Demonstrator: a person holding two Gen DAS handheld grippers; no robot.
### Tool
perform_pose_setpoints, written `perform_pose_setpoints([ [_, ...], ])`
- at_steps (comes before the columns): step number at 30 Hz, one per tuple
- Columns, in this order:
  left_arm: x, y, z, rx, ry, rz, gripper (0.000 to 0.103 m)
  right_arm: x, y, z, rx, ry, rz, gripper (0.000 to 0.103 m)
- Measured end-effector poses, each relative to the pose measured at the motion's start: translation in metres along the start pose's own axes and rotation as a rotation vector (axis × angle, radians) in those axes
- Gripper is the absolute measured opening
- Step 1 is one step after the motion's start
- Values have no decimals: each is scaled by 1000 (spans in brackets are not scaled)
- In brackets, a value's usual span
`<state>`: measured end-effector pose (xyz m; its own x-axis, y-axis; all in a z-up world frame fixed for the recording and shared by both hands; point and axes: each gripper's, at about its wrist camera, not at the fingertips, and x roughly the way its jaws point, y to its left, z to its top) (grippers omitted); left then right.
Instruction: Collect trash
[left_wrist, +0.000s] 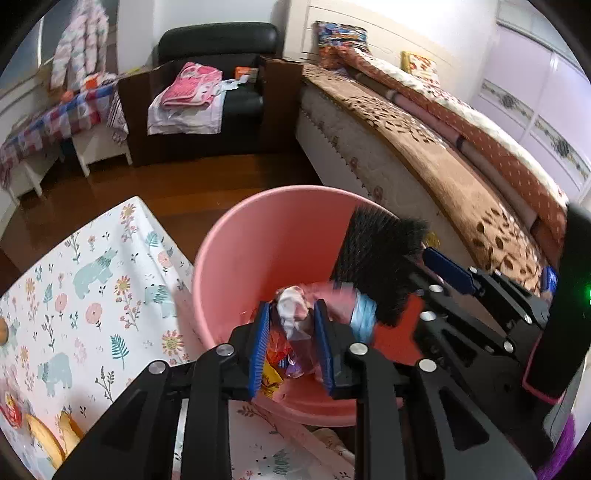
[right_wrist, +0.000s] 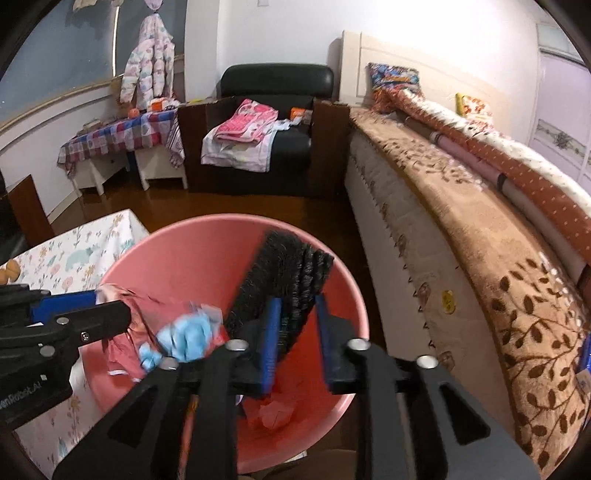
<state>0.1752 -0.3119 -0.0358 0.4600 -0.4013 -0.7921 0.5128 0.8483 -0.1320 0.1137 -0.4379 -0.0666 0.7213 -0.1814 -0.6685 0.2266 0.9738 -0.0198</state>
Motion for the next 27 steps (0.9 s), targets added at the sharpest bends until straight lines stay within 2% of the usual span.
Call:
perform_pose_setpoints([
  [1,1,-4,-2,22,5,10,36,2,-1,-2,4,7,0,35],
  [4,2,-13,-8,102,-16,34,45,2,-5,-5,4,31,9,38],
  [6,5,-15,-10,99,-23,33,45,1,-11,-4,12,35,9,41],
  [10,12,-9,-8,36,-8,-17,46,7,-21,4,77,55,79,41],
  [13,11,-4,-5,37,-31,13,46,4,-20,8,80,41,89,41],
  [16,7,3,-6,11,-46,1,46,2,-22,12,104,25,92,41],
  [20,1,5,-16,0,-60,-10,46,-4,-26,10,175,33,146,41],
  [27,-16,-1,-22,-24,-86,-43,50,-23,-13,10,124,9,144,41],
])
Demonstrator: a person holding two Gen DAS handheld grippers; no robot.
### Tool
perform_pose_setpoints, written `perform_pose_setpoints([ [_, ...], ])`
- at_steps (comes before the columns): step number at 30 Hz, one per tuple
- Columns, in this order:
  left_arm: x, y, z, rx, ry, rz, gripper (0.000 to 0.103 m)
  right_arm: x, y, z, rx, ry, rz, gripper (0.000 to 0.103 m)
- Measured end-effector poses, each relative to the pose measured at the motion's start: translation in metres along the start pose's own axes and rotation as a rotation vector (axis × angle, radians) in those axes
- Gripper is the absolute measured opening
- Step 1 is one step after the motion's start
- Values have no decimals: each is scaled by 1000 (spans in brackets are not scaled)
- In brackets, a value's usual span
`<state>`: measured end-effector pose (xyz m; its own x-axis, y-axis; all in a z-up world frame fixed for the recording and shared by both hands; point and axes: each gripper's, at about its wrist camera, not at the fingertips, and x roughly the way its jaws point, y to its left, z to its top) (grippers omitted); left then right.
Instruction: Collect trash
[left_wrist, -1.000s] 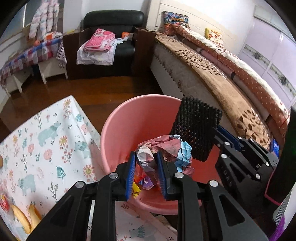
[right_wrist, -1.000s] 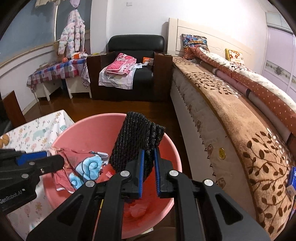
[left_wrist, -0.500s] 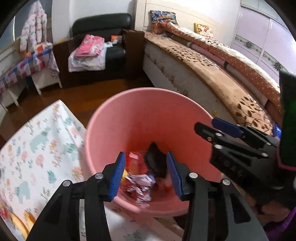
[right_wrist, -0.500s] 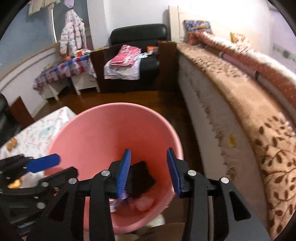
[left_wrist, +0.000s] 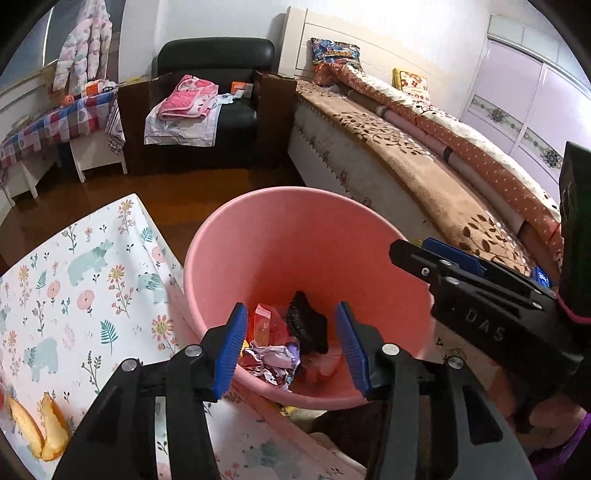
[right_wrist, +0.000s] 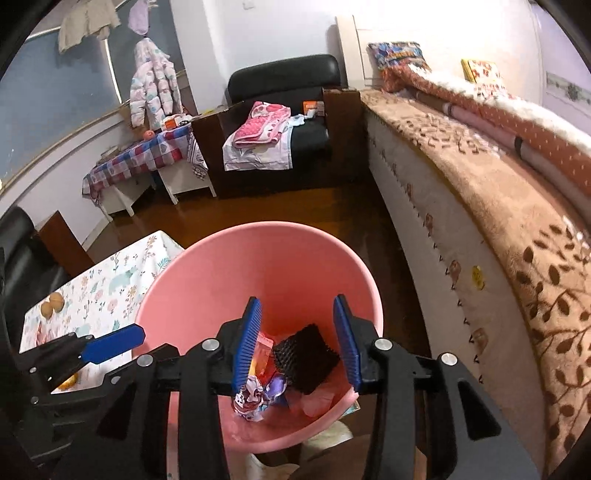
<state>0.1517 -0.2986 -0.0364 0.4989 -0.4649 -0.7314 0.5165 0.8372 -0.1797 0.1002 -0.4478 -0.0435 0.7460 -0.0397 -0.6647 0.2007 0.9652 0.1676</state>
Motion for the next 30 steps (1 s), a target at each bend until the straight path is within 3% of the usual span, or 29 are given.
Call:
perform_pose_setpoints([
  [21,-52,11,-5,-36,-79,-15,52,-33,7,-2,3,-57,22,42],
  [30,-78,47,-23,-109,-97,53,52,-37,22,-4,13,-47,83,42],
])
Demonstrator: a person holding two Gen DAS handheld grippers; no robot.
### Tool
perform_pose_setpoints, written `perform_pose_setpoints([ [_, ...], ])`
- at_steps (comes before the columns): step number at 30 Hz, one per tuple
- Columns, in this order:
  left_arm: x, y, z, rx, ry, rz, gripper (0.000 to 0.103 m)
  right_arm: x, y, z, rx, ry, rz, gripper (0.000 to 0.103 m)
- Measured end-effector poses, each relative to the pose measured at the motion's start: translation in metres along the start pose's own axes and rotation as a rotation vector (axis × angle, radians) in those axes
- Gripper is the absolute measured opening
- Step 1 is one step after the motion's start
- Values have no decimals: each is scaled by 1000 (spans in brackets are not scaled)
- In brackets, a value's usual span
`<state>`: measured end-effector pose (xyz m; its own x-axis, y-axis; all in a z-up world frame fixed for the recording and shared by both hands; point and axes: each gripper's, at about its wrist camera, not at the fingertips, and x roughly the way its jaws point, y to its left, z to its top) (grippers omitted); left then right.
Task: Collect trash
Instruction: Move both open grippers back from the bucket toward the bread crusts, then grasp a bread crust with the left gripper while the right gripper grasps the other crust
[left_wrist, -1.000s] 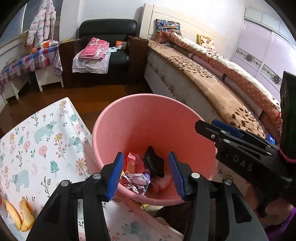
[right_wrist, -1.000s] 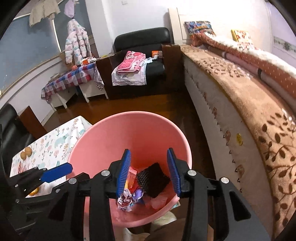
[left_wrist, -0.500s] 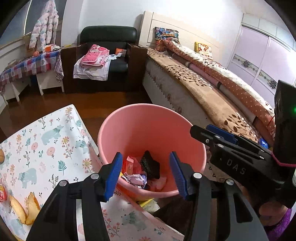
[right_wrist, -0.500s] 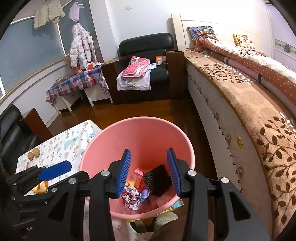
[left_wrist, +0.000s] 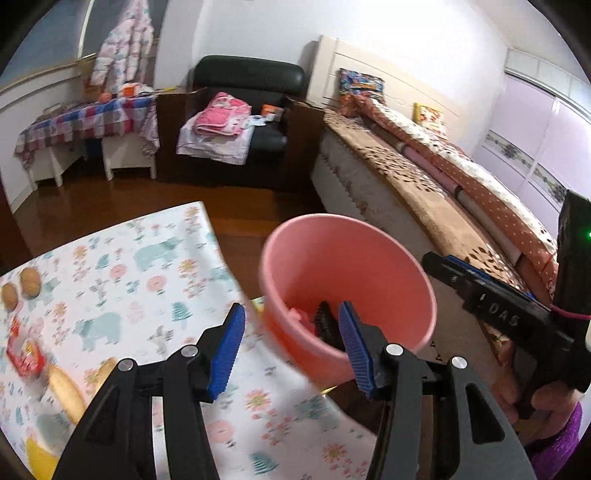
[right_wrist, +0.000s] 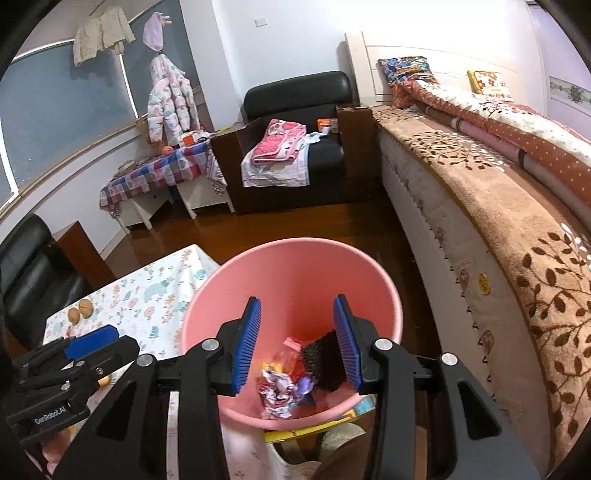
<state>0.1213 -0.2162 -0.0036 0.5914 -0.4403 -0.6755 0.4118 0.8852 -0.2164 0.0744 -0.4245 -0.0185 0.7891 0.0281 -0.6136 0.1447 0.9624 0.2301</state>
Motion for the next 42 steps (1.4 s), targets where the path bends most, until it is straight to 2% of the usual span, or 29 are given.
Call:
perform_pose_setpoints([
  [15,-74,102,-32,-121,-82,228,52,13,66,-10,-64,21,112,42],
  [26,-113,158,-53,-221,-114,325,52,20,100,-28,-103,63,189,42],
  [33,-108,176,-78,-296,-48,309,52,28,124,-44,-158,105,218,42],
  [35,-99,179,-86,-328,-7,292,52,29,128,-47,-171,112,222,42],
  [38,-83,183,-91,-386,41,258,46,33,134,-52,-184,133,229,42],
  [42,-61,186,-91,-459,81,237,44,36,137,-56,-198,145,231,42],
])
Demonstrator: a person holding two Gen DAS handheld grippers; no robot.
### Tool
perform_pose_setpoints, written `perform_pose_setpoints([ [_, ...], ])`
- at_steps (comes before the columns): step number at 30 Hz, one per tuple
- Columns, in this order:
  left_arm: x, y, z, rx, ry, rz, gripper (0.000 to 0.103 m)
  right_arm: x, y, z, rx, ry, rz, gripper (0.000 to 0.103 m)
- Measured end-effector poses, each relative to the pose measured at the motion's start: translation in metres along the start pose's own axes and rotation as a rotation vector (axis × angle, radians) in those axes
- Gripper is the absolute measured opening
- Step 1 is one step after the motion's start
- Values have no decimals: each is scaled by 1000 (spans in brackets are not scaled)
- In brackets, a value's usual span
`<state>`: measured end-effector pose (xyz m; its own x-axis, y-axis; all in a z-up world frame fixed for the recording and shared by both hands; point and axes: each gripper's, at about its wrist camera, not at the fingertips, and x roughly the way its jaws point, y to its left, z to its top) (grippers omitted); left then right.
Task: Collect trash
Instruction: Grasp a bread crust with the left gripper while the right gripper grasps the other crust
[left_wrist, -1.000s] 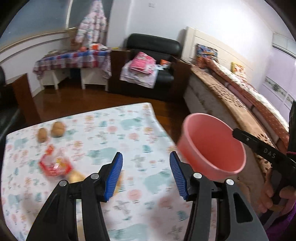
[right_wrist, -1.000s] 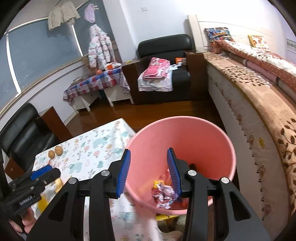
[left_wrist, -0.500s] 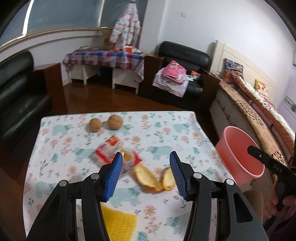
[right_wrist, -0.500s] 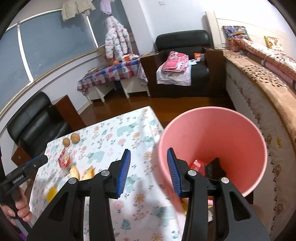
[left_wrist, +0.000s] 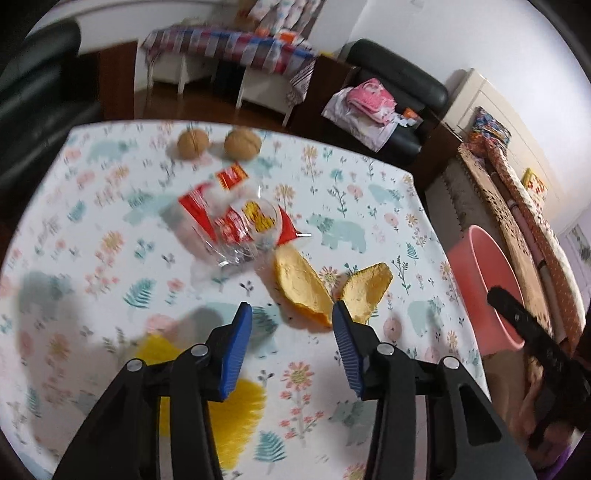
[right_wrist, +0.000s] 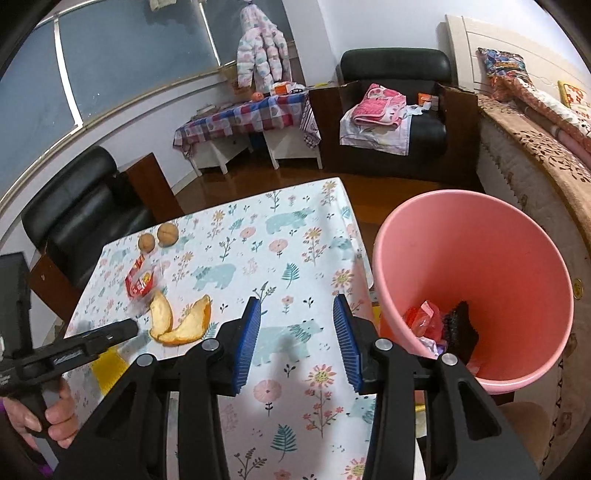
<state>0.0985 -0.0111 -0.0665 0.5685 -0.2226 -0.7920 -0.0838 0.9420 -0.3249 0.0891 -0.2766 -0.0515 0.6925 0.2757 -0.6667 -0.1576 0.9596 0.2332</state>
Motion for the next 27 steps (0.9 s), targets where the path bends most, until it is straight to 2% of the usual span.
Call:
perform_pose_setpoints([
  [5,24,-2,4,-68,58,9,32,5,3,-1,-11,8,8,42],
  [9,29,-7,6,-70,62,14,26,11,6,-1,-16,21,19,42],
  [11,30,-12,5,-52,66,12,18,15,9,-1,-22,30,28,42],
  [13,30,-15,5,-22,65,16,3,20,14,-1,-34,41,47,42],
  [22,18,-2,9,-22,43,5,3,55,43,0,-55,139,151,42],
  [27,13,7,11,-33,37,1,3,72,61,7,-86,166,194,42],
])
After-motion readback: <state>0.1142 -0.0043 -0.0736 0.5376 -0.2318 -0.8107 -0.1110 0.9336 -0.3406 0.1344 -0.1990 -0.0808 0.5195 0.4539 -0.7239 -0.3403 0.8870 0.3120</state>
